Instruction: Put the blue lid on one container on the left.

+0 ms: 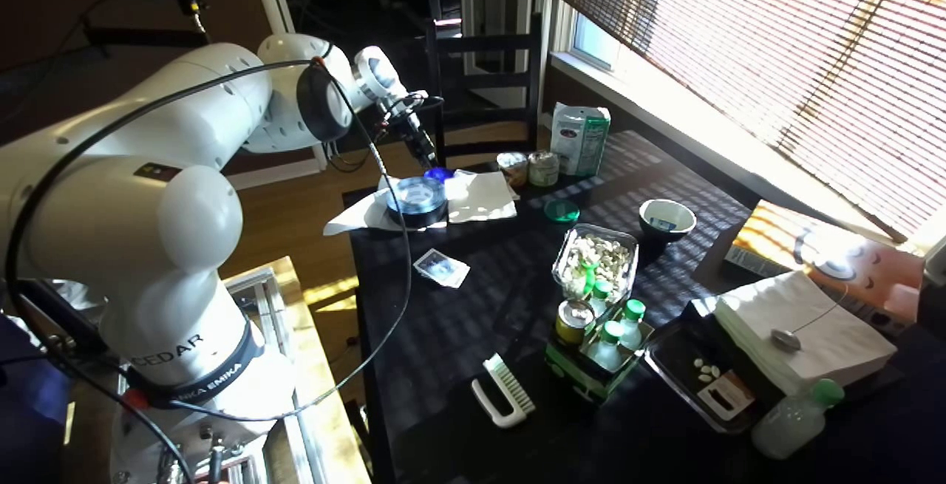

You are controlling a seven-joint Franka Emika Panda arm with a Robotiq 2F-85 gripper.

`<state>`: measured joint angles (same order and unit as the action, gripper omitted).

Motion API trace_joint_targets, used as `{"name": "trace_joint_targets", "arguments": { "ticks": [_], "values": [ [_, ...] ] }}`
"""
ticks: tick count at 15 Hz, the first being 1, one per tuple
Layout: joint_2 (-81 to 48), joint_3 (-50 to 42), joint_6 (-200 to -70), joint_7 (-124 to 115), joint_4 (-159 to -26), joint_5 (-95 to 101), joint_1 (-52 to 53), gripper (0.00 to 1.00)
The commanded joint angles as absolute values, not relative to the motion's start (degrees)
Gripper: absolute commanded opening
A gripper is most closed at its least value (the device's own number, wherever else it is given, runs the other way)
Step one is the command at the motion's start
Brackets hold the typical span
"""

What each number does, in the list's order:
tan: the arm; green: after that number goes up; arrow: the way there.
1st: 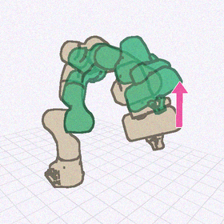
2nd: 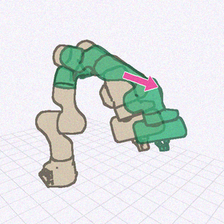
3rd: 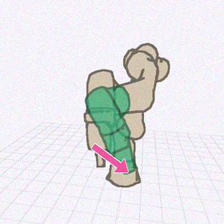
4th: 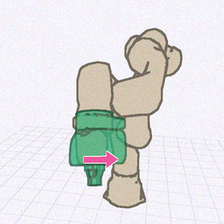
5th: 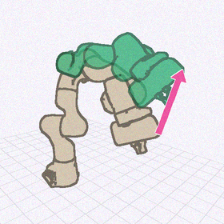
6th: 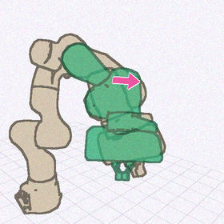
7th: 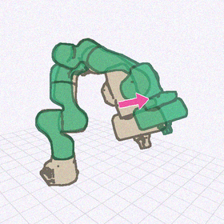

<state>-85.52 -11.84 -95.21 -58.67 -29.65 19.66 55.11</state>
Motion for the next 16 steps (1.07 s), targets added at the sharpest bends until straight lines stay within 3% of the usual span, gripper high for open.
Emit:
{"name": "trace_joint_targets", "arguments": {
  "ticks": [1, 11, 16],
  "values": [
    [-85.53, -11.91, -95.76, -60.06, -30.83, 21.29, 55.1, 0.74],
    [-85.55, -10.74, -97.69, -59.41, -32.35, 20.57, 55.14, 0.04],
    [-85.02, -9.45, -96.04, -58.84, -27.71, 18.59, 54.26, 0.0]
  ]
}}
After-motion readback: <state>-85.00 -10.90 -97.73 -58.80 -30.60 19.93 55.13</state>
